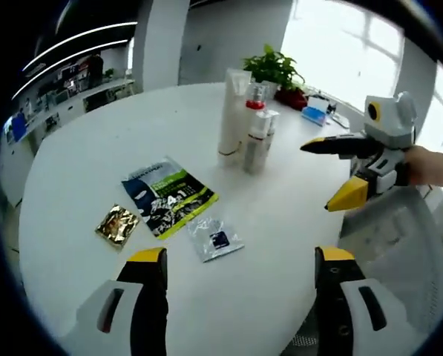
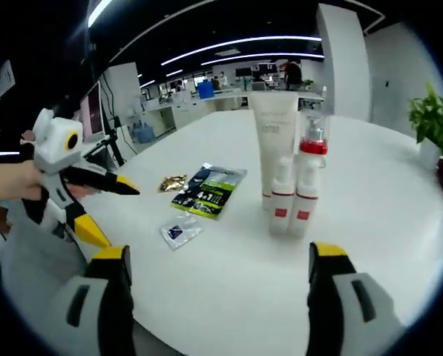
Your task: Arrange the skincare products in the storage area until every visible bottle or jar stands upright without overlapping.
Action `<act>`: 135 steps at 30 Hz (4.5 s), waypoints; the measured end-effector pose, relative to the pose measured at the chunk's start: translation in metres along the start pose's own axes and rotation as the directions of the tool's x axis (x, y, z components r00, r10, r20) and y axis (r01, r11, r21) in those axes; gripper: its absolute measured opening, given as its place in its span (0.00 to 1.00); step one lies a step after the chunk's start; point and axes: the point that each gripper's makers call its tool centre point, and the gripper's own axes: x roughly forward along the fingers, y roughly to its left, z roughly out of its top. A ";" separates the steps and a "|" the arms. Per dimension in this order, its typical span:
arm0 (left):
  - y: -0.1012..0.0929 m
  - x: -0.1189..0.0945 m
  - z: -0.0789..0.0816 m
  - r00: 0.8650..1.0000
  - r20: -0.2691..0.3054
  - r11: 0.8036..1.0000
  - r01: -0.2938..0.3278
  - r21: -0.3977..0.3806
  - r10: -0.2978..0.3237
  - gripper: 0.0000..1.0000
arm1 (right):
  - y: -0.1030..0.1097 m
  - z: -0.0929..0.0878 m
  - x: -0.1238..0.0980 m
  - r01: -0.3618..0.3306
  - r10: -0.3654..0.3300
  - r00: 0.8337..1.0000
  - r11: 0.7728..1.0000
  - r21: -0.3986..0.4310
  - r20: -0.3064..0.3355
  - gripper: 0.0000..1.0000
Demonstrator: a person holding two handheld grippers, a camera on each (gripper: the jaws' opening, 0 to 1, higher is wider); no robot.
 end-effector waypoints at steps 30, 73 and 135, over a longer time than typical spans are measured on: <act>-0.016 -0.069 -0.038 0.993 0.056 0.978 -0.090 -0.186 0.102 0.89 | 0.002 0.006 -0.048 0.015 -0.016 0.999 1.000 0.019 0.048 1.00; -0.020 -0.076 -0.042 0.990 0.028 0.979 -0.135 -0.156 0.141 0.88 | 0.008 -0.002 -0.050 0.000 0.001 0.999 1.000 -0.025 0.051 0.97; 0.027 0.085 -0.011 0.968 -0.202 0.986 -0.125 0.115 0.146 0.51 | 0.004 -0.013 -0.045 0.043 -0.044 0.999 0.996 -0.079 -0.011 0.89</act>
